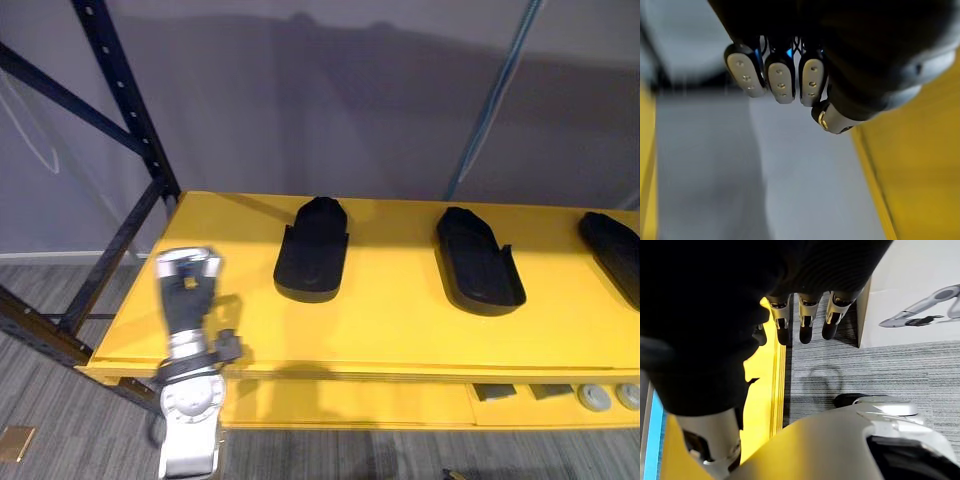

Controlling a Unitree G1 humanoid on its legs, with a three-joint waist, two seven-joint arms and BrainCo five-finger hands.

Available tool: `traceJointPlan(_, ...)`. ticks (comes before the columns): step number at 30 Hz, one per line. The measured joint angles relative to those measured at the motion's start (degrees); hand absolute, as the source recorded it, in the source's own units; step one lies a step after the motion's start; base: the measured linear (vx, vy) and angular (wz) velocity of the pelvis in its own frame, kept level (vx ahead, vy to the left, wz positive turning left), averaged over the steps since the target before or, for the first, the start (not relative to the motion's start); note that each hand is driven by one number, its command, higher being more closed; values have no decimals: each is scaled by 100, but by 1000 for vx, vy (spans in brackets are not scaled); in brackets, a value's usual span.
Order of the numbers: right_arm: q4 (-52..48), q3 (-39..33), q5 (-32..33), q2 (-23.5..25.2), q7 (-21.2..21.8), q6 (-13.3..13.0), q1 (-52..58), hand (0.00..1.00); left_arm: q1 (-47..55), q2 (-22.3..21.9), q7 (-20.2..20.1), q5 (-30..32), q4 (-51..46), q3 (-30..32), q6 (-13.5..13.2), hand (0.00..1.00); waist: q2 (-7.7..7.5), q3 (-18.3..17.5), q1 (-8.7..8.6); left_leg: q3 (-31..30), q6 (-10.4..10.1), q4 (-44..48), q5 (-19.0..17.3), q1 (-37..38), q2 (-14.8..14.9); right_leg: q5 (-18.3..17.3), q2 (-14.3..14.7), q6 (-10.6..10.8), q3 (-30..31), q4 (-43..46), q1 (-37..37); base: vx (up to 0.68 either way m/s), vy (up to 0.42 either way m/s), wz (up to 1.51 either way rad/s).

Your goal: Walk over and take plastic housings, then place them on the shelf

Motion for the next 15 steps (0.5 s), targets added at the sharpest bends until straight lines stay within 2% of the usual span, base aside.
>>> traceJointPlan(3, -34, -18, -2, 4, -17, 3, 90, 0, 420, -214, 388, -372, 168, 807, -17, 100, -10, -2, 191, -45, 8, 126, -63, -18, 16, -93, -2, -16, -63, 121, 16, -10, -31, 13)
traceJointPlan(5, -125, -12, -6, 10, -23, 3, 118, 0, 669, -281, 464, -498, 583, 1102, 99, 100, -14, -10, 227, -53, 10, 210, -117, -59, 21, -102, -13, -19, -105, 123, 26, 2, -10, 6)
traceJointPlan(8, -366, -4, -17, 42, -21, 11, 163, 0, 942, -369, 345, -658, 1481, 1234, 414, 100, -49, -37, 287, -43, 33, 434, -254, -167, 22, -102, -39, -17, -139, 130, 25, 2, 8, -1)
traceJointPlan(10, -630, 45, -57, 82, 6, 33, 144, 0, 1096, -402, -91, -665, 2324, 1269, 753, 100, -88, -60, 286, 24, 64, 588, -381, -185, 27, -105, -72, -13, -124, 148, 37, 6, 44, -11)
traceJointPlan(11, -755, 48, -88, 118, 7, 41, 146, 0, 1116, -409, -286, -691, 2709, 1263, 899, 0, -102, -72, 282, 54, 80, 643, -422, -183, 29, -107, -85, -8, -111, 149, 52, -1, 39, -12)
traceJointPlan(13, -956, 108, -128, 191, 13, 68, 142, 0, 1091, -369, -630, -645, 3569, 1125, 1093, 0, -148, -107, 281, 123, 63, 697, -414, -180, 35, -108, -124, -7, -116, 168, 64, -6, 32, -5)
traceJointPlan(15, -1025, 111, -126, 313, 16, 69, 106, 0, 1036, -327, -852, -644, 4298, 1012, 1146, 0, -196, -139, 280, 137, 65, 698, -415, -176, 21, -109, -140, -6, -115, 171, 60, 0, 0, 0)
